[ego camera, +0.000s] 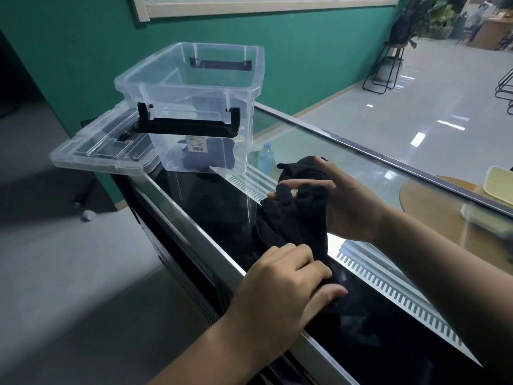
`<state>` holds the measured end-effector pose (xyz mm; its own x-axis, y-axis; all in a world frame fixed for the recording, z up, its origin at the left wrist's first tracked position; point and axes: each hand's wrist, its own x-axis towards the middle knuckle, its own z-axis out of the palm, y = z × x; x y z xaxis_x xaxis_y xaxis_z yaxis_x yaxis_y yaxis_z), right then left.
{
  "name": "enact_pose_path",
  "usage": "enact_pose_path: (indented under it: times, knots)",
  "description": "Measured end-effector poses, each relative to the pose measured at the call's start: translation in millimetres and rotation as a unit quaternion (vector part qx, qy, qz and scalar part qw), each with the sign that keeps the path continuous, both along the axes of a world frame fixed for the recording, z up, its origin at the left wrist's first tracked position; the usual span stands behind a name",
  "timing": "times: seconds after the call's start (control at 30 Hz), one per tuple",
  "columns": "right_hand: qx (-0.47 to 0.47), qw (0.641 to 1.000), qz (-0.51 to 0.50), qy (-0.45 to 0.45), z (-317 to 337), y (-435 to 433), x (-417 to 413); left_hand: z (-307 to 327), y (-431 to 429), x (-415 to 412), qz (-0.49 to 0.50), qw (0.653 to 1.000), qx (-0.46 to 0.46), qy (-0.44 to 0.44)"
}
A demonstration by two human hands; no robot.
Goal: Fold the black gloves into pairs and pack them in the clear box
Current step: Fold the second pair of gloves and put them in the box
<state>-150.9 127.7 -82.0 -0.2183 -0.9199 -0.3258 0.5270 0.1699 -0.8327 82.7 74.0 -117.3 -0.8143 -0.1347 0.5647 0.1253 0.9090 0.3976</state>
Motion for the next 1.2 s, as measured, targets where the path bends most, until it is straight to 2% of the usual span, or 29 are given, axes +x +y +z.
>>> enact_pose_path:
  times: [0.13,0.23,0.37,0.57,0.73,0.83,0.9,0.97,1.07,1.13,1.2]
  knots:
    - [-0.001,1.0,-0.002,-0.007,3,1,3,7,-10,-3,0.024,1.0,-0.008,0.0]
    - [-0.005,1.0,-0.001,-0.005,4,1,6,9,-22,-3,0.069,0.995,-0.031,-0.062]
    - [0.0,1.0,-0.001,0.001,6,4,7,7,-28,-2,0.067,0.987,0.005,-0.144]
    - [0.032,0.991,-0.056,0.118,17,7,4,10,-33,-3,0.039,0.975,0.051,-0.213]
    - [0.036,0.951,-0.099,0.291,24,24,8,13,-33,-5,0.026,0.969,0.048,-0.241]
    - [0.057,0.899,-0.084,0.425,19,40,14,14,-35,-6,0.026,0.966,0.029,-0.255]
    - [0.067,0.865,-0.11,0.485,12,49,16,15,-35,-7,0.024,0.965,0.022,-0.259]
    - [0.075,0.842,-0.153,0.512,6,56,17,16,-35,-7,0.019,0.966,0.021,-0.257]
    - [0.058,0.843,-0.214,0.49,0,61,18,17,-34,-6,0.013,0.971,0.01,-0.238]
    - [0.052,0.842,-0.224,0.488,-3,62,18,17,-32,-6,0.016,0.977,0.007,-0.21]
    - [0.066,0.823,-0.214,0.522,-8,62,17,18,-29,-9,0.025,0.985,0.004,-0.17]
